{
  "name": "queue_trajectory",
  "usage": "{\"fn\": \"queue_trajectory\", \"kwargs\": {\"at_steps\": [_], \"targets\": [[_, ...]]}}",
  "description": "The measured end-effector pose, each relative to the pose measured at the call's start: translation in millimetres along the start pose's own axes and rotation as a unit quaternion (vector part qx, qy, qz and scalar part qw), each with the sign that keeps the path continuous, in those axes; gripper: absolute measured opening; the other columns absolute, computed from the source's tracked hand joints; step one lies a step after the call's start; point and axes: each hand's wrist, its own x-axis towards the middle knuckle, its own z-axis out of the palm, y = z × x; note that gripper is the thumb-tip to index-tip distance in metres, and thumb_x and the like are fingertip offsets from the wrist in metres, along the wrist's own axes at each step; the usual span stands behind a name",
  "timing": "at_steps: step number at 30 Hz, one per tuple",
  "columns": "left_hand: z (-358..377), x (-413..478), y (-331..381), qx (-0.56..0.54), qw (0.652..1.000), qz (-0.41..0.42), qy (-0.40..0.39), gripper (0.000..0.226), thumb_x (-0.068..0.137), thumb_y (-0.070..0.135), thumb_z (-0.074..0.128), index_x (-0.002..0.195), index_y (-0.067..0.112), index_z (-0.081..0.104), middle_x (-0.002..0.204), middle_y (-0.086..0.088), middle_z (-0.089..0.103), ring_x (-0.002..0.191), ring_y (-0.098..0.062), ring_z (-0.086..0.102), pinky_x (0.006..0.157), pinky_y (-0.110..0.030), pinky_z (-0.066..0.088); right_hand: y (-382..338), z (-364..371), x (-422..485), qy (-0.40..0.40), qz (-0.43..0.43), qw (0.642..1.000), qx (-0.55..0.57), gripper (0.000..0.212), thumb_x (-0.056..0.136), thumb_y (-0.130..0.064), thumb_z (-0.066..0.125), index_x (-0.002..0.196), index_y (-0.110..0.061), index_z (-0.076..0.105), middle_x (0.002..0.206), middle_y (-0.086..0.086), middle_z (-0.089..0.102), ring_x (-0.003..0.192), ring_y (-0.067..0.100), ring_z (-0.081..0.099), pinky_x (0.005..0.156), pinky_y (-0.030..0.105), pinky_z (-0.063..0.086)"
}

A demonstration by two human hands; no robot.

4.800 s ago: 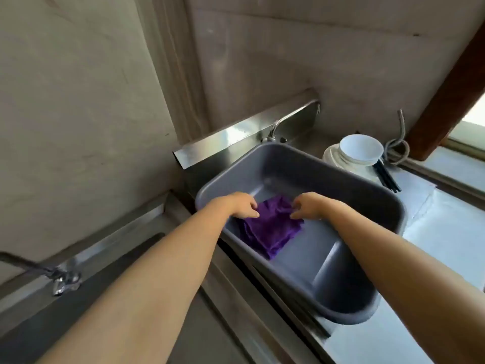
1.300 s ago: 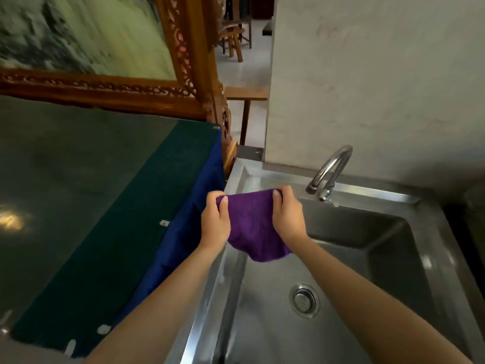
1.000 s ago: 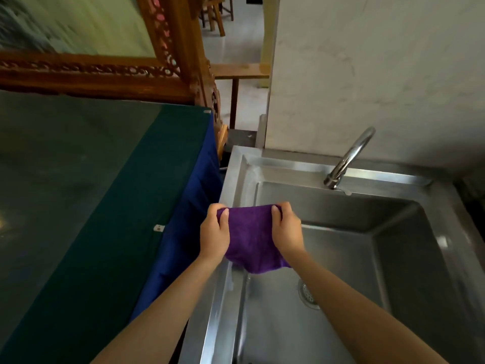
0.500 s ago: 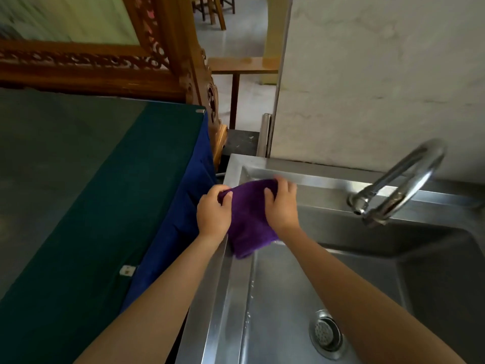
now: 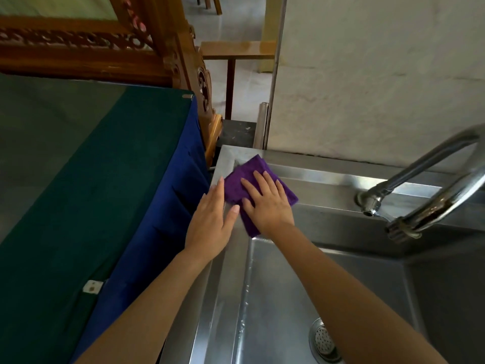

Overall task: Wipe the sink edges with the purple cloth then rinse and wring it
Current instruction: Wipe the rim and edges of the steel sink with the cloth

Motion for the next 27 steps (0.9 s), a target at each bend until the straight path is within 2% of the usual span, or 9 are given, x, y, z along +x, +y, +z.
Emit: {"fn": "queue_trajectory", "kwargs": {"at_steps": [3,5,11,15,17,19,21,25,27], "targets": [[2.0,-1.7,-3.2,0.087,0.995,0.011,-0.038,0.073,0.09,0.06,0.013,0.148,0.02,-0.009,0.159,-0.001,0.0,0.144,-0.01,-0.004,0.118,-0.029,0.0,11.1,-5.1,-1.3,0.023,-0.005,1.0,0.005,0.048,0.097,-0.041,0.028,0.144,-0.032,0.023,0.156,-0.003,0.02,0.145,0.016,0.009,0.119,0.037,0.003],[0.9,-4.0,-6.0,0.14,0.988,0.035,-0.048,0.079,0.086,0.066,0.003,0.146,0.017,-0.011,0.159,-0.002,-0.005,0.141,-0.006,-0.013,0.116,-0.026,-0.007,24.9,-7.3,-9.4,0.038,0.016,0.999,0.016,0.047,0.097,-0.039,0.031,0.144,-0.032,0.025,0.155,-0.003,0.022,0.145,0.016,0.011,0.119,0.037,0.003],[2.3,-10.4,-14.1,0.194,0.978,0.049,-0.056,0.085,0.072,0.068,-0.026,0.14,0.02,-0.014,0.156,0.0,-0.013,0.141,-0.011,-0.019,0.117,-0.03,-0.008,77.8,-16.4,-38.0,0.076,0.085,0.993,0.027,0.047,0.096,-0.037,0.034,0.142,-0.031,0.03,0.154,-0.001,0.026,0.144,0.018,0.017,0.119,0.037,0.007],[3.5,-9.8,-15.2,0.186,0.979,0.048,-0.062,0.086,0.071,0.069,-0.027,0.14,0.02,-0.013,0.155,0.001,-0.013,0.14,-0.01,-0.021,0.116,-0.029,-0.011,85.0,-16.6,-43.6,0.103,0.165,0.98,0.042,0.047,0.096,-0.036,0.036,0.142,-0.026,0.032,0.155,0.002,0.025,0.144,0.022,0.016,0.119,0.041,0.01],[4.1,-9.2,-15.7,0.187,0.979,0.05,-0.061,0.085,0.072,0.068,-0.025,0.14,0.019,-0.013,0.156,0.0,-0.012,0.14,-0.01,-0.021,0.116,-0.029,-0.011,73.3,-15.4,-37.9,0.101,0.194,0.975,0.051,0.049,0.097,-0.036,0.035,0.144,-0.023,0.03,0.156,0.006,0.022,0.145,0.024,0.013,0.119,0.041,0.007],[4.5,-9.9,-15.4,0.199,0.977,0.053,-0.06,0.084,0.073,0.067,-0.025,0.141,0.018,-0.014,0.155,-0.001,-0.014,0.14,-0.01,-0.022,0.115,-0.029,-0.012,56.6,-13.0,-29.6,0.077,0.172,0.98,0.056,0.05,0.097,-0.038,0.031,0.145,-0.023,0.026,0.157,0.005,0.016,0.146,0.023,0.007,0.119,0.039,0.001],[4.5,-10.2,-14.5,0.206,0.975,0.054,-0.057,0.083,0.074,0.066,-0.025,0.14,0.017,-0.015,0.154,-0.001,-0.016,0.14,-0.011,-0.022,0.115,-0.029,-0.013,37.4,-8.9,-20.4,0.052,0.111,0.991,0.057,0.05,0.098,-0.04,0.03,0.145,-0.027,0.023,0.157,0.001,0.014,0.146,0.02,0.005,0.118,0.037,-0.002],[2.9,-9.8,-12.3,0.215,0.973,0.054,-0.058,0.087,0.073,0.067,-0.024,0.142,0.016,-0.013,0.156,-0.003,-0.013,0.141,-0.011,-0.021,0.115,-0.029,-0.012,11.0,-3.5,-1.4,0.034,0.066,0.996,0.051,0.051,0.097,-0.044,0.03,0.145,-0.03,0.023,0.158,-0.001,0.014,0.145,0.021,0.006,0.118,0.042,0.004],[1.7,-9.6,-11.4,0.212,0.974,0.05,-0.065,0.087,0.077,0.067,-0.017,0.145,0.014,-0.009,0.157,-0.003,-0.012,0.141,-0.01,-0.02,0.116,-0.03,-0.011,5.4,-2.3,5.9,0.017,0.031,0.998,0.045,0.05,0.096,-0.044,0.031,0.144,-0.03,0.025,0.157,-0.001,0.016,0.145,0.021,0.008,0.118,0.043,0.007]]}}
